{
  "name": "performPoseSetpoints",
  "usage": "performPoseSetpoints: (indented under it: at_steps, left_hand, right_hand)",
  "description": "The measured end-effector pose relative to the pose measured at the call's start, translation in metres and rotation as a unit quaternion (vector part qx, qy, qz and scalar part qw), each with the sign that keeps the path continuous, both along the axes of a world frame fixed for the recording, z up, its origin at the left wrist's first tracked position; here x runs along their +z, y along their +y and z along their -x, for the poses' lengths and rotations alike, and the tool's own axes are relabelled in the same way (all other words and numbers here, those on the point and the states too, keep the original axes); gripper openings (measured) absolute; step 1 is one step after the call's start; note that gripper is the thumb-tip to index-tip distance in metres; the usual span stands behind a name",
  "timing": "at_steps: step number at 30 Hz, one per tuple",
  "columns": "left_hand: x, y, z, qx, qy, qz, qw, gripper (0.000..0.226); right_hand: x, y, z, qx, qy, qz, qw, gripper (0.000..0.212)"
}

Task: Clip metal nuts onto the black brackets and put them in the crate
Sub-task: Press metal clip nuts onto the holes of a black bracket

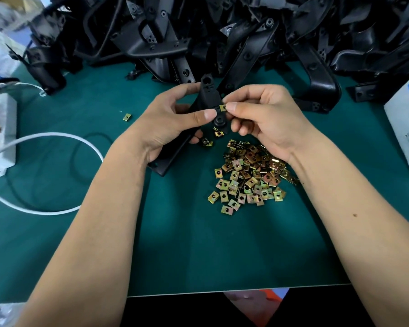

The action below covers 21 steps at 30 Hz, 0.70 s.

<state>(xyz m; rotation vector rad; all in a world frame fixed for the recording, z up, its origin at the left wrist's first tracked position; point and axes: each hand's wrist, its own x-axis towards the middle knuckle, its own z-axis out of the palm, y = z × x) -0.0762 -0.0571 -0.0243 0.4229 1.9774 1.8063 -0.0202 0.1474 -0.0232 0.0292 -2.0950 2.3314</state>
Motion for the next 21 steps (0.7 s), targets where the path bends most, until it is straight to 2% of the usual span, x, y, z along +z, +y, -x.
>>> performPoseSetpoints:
  at_steps: [10,15,18,19,21]
  left_hand:
    - [-0.002,0.005,-0.003,-0.007,0.037,0.025,0.999,0.064]
    - [-0.002,0.003,-0.001,0.034,0.056,0.029,0.997,0.064]
    - [-0.001,-0.002,0.003,0.056,0.038,0.007,0.998,0.071]
    - [0.0,-0.005,0.004,0.066,0.024,-0.005,0.997,0.072]
    - [0.001,-0.009,0.006,0.082,-0.004,-0.028,0.996,0.07]
  right_hand:
    - [-0.002,-0.004,0.001,0.017,0.02,-0.04,0.999,0.023]
    - [-0.005,-0.009,0.001,0.014,0.029,-0.077,0.996,0.022]
    - [-0.005,-0.018,0.0,-0.018,0.038,-0.077,0.996,0.022]
    - [-0.005,-0.021,-0.001,-0.032,0.057,-0.11,0.992,0.018]
    - [-0.004,-0.022,-0.002,-0.046,0.13,-0.272,0.953,0.012]
